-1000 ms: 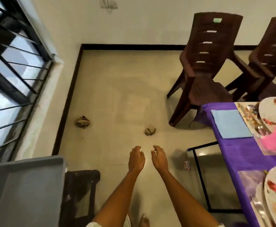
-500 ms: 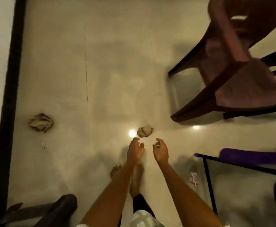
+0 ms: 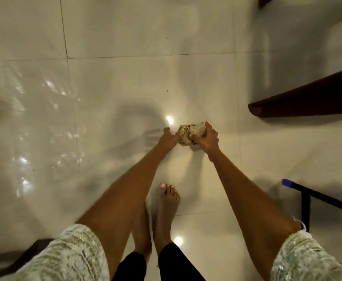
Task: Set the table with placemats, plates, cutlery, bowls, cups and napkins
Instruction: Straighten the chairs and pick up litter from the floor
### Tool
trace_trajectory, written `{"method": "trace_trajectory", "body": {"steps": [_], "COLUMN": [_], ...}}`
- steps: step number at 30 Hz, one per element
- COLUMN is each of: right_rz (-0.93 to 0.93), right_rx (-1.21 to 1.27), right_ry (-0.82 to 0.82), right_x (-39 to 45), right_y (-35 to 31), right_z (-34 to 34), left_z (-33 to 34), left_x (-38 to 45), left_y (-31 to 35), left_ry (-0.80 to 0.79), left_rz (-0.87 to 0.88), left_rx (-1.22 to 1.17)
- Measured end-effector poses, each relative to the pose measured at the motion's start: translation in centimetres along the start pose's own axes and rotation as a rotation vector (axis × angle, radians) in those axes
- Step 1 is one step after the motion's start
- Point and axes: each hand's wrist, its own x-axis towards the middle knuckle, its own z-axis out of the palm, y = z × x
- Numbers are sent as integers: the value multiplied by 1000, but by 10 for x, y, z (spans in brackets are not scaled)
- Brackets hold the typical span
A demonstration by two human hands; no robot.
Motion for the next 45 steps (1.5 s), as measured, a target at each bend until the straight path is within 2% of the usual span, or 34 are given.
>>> {"method": "trace_trajectory", "body": {"steps": [4,7,10,14,17,19,22,26,31,35,38,41,45], "right_rz": [-3,-15,-108,-29,-34,-50,-44,51,39,26,19,46,121], "right_rx": [103,179,246,354,354,369,539,751,846,849,790,812,826], "right_ry": [5,48,26,-160,-252,-265,-278,-388,-519,-546,-584,-635,-676], "right_x": [-7,-47,-97,-165,-184,-190,-184,-162,-122,-90,-78,-69,-71], "right_y": [-5,-29,-77,-157,-211,-244,-285,-326,-378,-397,-390,-375,-352], "right_z": [15,22,23,40,70,109,181,296,420,487,512,516,492], "left_z": [-2,-23,-64,-118,-164,-207,-283,-386,-503,-550,-562,-563,-540], "left_x": [-5,-37,-90,-159,-186,-190,-170,-121,-64,-20,9,25,13], "left_y": [-12,-10,3,15,8,-14,-50,-108,-160,-183,-195,-202,-205], "left_ry": [2,119,257,365,525,624,738,981,1105,1060,950,835,788], "left_rz": [-75,-73,-17,101,160,152,166,67,-25,-169,-163,-148,-101], "left_rx": [-267,-387,-440,-513,-628,-677,-658,-617,-659,-738,-829,-875,-962]}}
